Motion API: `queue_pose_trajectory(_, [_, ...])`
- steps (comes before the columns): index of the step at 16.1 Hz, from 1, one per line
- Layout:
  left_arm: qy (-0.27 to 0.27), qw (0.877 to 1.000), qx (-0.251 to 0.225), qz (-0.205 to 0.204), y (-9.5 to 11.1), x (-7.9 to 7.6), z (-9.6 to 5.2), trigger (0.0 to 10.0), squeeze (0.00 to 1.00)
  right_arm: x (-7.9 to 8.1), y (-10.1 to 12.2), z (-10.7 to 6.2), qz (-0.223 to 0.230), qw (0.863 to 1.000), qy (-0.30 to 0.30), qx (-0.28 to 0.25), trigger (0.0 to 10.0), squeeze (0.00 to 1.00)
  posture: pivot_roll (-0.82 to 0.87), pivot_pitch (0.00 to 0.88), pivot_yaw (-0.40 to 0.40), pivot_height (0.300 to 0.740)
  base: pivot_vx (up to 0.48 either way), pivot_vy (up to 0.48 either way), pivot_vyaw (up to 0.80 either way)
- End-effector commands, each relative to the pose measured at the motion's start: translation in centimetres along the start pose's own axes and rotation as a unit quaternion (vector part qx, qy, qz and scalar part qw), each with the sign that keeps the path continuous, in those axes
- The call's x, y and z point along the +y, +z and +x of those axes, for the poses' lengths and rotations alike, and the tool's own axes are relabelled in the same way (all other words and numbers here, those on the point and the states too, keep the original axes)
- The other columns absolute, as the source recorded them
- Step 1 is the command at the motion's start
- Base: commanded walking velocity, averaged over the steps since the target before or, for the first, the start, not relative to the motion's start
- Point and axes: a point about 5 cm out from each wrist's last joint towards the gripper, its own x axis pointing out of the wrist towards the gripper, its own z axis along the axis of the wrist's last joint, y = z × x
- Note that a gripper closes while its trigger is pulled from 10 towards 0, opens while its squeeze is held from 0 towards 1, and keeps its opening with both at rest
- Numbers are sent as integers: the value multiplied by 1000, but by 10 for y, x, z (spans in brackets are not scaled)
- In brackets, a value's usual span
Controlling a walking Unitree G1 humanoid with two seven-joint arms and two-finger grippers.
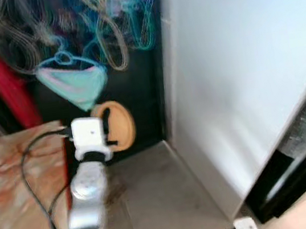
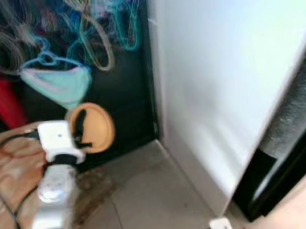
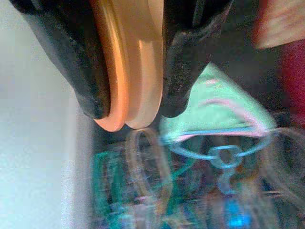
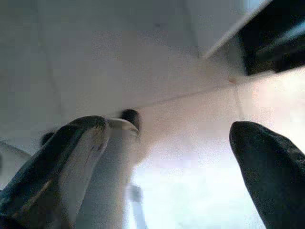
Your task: Restocking fridge
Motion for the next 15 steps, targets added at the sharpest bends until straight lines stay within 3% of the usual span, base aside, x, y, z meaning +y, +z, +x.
queue_pose_trajectory(1, [10,1000,-13,4,6,8,2,10000,0,1,4,1,-6,1000,3,-1,10000,0,-21,0,-44,740,0,0,-800])
queue_pose_trajectory(6, [21,1000,-12,12,5,14,-4,10000,0,0,6,1,-21,1000,6,-4,10000,0,0,0,-79,740,0,0,-800])
queue_pose_trajectory(10, [30,999,-22,15,9,17,0,10000,0,1,12,2,-28,1000,9,-10,10000,0,11,0,-95,740,0,0,-800])
queue_pose_trajectory(15, [42,999,-7,31,6,25,-18,10000,0,-6,12,2,-43,999,9,0,10000,0,125,0,-80,740,0,0,-800])
